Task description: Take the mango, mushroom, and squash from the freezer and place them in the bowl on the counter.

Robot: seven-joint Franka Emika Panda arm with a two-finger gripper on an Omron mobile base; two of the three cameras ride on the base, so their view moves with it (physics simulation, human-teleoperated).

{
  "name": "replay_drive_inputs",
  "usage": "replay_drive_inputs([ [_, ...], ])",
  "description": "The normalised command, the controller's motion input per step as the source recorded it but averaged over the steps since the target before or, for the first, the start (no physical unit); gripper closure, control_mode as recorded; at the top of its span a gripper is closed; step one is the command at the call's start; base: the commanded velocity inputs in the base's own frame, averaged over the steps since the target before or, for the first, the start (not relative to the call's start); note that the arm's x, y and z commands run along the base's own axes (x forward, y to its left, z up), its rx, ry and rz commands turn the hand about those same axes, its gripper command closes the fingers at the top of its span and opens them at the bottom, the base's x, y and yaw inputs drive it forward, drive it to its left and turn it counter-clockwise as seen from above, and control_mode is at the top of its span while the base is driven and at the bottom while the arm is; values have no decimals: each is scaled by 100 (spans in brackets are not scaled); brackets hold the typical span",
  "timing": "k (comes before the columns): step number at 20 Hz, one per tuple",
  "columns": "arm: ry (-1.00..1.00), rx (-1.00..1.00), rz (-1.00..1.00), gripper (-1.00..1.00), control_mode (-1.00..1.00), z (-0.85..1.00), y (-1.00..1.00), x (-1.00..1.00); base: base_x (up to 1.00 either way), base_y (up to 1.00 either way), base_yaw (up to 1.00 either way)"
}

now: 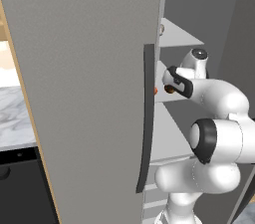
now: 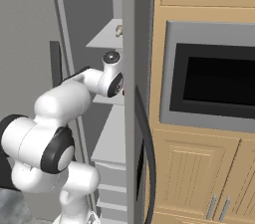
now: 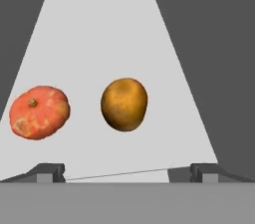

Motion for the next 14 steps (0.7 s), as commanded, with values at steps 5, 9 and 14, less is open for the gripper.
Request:
replay_drive_inputs([
  [5, -10, 0, 0, -100, -100, -10, 0, 8, 0, 0, 0],
  [9, 0, 0, 0, -100, -100, -1, 0, 12, 0, 0, 0],
  [14, 3, 0, 0, -100, -100, 0, 0, 14, 0, 0, 0],
])
